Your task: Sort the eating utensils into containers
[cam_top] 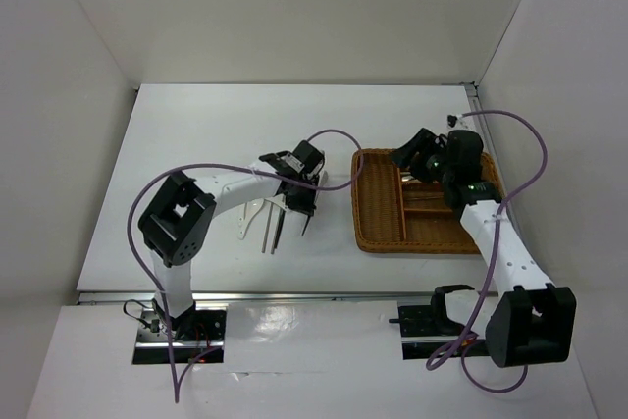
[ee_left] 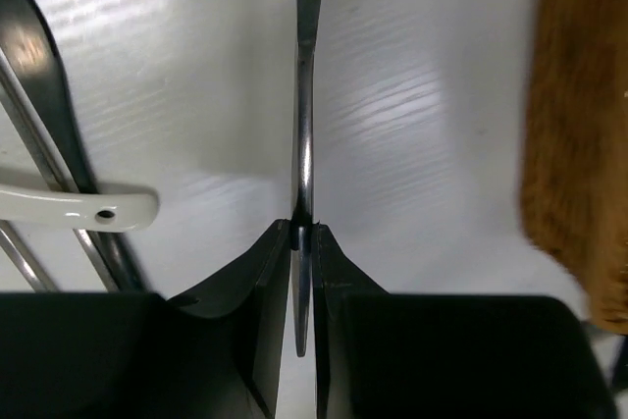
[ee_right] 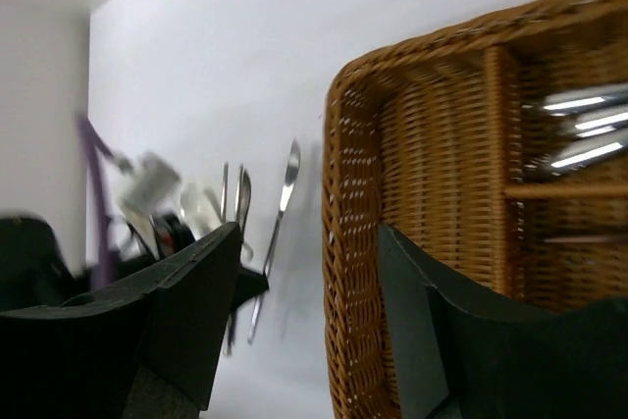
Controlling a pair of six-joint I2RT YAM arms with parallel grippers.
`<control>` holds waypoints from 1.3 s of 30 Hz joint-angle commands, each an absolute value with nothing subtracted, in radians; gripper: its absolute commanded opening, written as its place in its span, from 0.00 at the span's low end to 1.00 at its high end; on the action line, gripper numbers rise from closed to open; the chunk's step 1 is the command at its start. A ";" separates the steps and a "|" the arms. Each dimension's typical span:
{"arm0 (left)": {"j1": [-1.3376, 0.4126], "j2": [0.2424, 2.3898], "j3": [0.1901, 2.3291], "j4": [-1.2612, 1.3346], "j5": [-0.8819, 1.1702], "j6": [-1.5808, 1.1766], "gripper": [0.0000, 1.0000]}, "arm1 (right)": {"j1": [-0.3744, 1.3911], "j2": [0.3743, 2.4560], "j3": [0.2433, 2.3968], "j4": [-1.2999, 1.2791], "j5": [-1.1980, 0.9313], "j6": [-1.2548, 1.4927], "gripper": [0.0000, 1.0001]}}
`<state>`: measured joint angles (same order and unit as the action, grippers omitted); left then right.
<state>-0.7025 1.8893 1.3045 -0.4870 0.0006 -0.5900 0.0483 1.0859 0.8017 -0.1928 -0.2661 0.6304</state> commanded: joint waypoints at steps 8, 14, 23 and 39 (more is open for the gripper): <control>-0.663 1.689 1.382 -0.350 0.123 -0.709 0.17 | 0.244 1.140 0.790 -0.008 -0.428 0.520 0.72; -0.663 1.655 1.330 -0.287 0.190 -0.709 0.17 | 0.353 1.193 0.805 0.064 -0.327 0.554 0.78; -0.672 1.609 1.307 -0.253 0.225 -0.709 0.17 | 0.416 1.325 0.874 0.095 -0.241 0.565 0.79; -0.690 1.608 1.307 -0.222 0.288 -0.670 0.18 | 0.425 1.442 0.936 0.120 -0.189 0.617 0.58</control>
<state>-0.6853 1.6367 1.2976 -0.2752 0.2584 -0.6846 0.4149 1.4124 0.8696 0.0650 -0.2081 0.6025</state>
